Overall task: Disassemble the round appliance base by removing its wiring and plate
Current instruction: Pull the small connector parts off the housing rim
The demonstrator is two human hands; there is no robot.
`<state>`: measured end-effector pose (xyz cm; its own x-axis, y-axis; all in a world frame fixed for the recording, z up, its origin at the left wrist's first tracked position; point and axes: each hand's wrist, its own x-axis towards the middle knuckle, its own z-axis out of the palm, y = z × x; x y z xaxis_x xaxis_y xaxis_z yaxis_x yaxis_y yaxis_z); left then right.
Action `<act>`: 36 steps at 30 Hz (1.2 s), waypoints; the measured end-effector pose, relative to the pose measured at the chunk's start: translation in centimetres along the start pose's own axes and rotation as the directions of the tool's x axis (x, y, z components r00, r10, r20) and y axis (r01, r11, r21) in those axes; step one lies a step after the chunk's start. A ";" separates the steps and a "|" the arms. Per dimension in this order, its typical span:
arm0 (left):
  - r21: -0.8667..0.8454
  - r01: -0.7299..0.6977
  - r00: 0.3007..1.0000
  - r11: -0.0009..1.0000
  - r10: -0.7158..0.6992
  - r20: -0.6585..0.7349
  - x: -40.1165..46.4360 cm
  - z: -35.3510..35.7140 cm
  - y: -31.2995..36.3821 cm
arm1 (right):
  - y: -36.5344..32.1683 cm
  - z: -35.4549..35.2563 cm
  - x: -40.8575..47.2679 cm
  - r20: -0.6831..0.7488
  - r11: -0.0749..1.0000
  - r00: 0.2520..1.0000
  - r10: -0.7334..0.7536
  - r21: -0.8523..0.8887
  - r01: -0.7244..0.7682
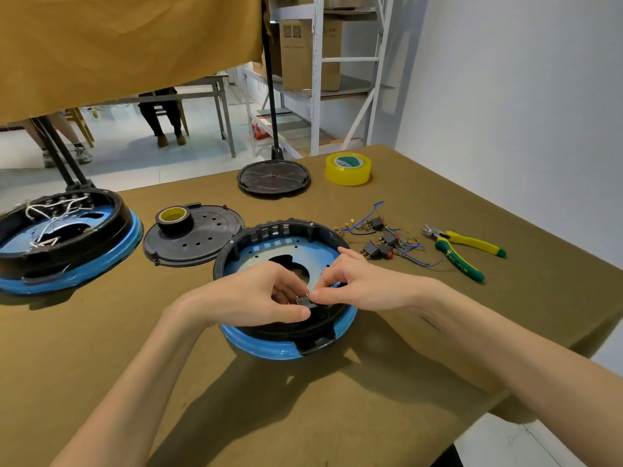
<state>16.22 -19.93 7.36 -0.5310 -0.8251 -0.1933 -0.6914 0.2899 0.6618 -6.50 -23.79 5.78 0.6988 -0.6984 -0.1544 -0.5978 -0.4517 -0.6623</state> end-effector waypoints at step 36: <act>0.038 0.004 0.992 0.999 0.001 -0.126 -2.6 0.4 -2.2 | -3.6 0.6 -0.9 0.021 0.982 0.984 -0.179 -0.056 0.180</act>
<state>18.97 -18.23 6.10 -0.4659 -0.8792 -0.1001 -0.7114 0.3049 0.6332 -4.71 -21.22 7.91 0.8027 -0.5945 -0.0481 -0.4830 -0.6006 -0.6372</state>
